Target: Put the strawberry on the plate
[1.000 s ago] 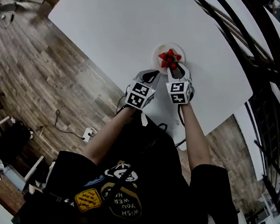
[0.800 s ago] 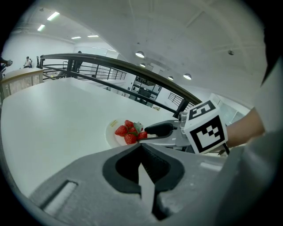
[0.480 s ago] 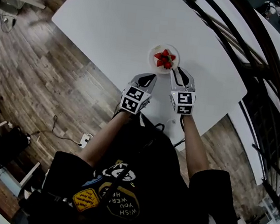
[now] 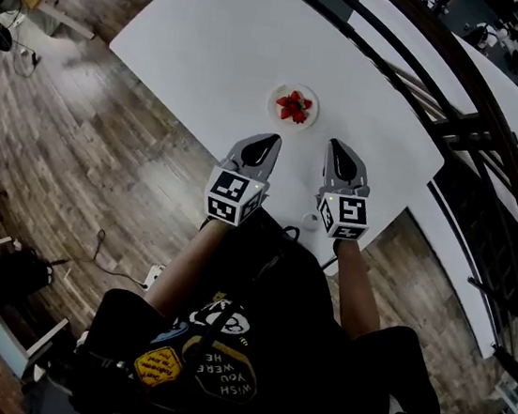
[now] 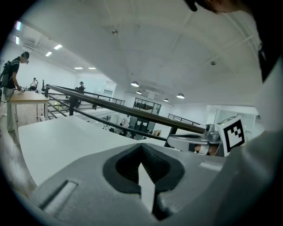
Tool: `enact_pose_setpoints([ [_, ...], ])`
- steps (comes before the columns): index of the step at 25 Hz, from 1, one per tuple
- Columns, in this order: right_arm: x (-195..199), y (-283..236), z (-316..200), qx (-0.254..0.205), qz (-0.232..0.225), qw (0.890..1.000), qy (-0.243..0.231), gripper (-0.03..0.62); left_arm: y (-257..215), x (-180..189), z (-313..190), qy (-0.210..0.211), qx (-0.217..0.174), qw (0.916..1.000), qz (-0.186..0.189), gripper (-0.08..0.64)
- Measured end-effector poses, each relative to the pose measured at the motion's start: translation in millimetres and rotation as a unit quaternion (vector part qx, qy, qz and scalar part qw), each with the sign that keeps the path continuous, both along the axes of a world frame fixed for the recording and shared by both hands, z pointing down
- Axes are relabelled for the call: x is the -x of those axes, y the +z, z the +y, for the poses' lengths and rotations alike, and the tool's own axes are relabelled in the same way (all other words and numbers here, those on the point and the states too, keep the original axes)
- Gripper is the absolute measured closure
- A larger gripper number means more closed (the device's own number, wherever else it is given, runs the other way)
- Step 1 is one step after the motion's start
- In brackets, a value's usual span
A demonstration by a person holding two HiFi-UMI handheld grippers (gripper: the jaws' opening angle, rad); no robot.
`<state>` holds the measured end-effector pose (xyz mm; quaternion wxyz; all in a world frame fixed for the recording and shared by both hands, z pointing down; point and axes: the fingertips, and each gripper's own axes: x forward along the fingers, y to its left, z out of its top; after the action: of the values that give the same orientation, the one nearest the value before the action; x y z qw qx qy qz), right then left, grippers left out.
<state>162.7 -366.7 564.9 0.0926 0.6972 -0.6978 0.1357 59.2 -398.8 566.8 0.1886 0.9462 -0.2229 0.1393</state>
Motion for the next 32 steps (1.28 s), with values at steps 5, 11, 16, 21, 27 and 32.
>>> enact_pose_setpoints([
  [5, 13, -36, 45, -0.033, -0.018, 0.999, 0.002, 0.589, -38, 17, 41, -0.009, -0.045, 0.9989, 0.01, 0.558],
  [11, 22, -65, 88, -0.057, -0.018, 0.998, 0.004, 0.589, -60, 35, 65, -0.038, -0.072, 0.9966, 0.011, 0.558],
  [16, 15, -79, 109, -0.073, -0.017, 0.997, 0.009, 0.589, -76, 37, 79, -0.046, -0.085, 0.9951, 0.018, 0.558],
  [21, 19, -86, 105, -0.077, -0.017, 0.997, 0.003, 0.589, -85, 39, 81, -0.047, -0.1, 0.9937, 0.021, 0.558],
  [27, 25, -90, 102, -0.083, -0.018, 0.996, -0.003, 0.589, -87, 41, 77, -0.051, -0.099, 0.9935, 0.027, 0.558],
  [32, 29, -87, 100, -0.076, -0.024, 0.997, -0.007, 0.589, -86, 45, 75, -0.05, -0.096, 0.9937, 0.03, 0.558],
])
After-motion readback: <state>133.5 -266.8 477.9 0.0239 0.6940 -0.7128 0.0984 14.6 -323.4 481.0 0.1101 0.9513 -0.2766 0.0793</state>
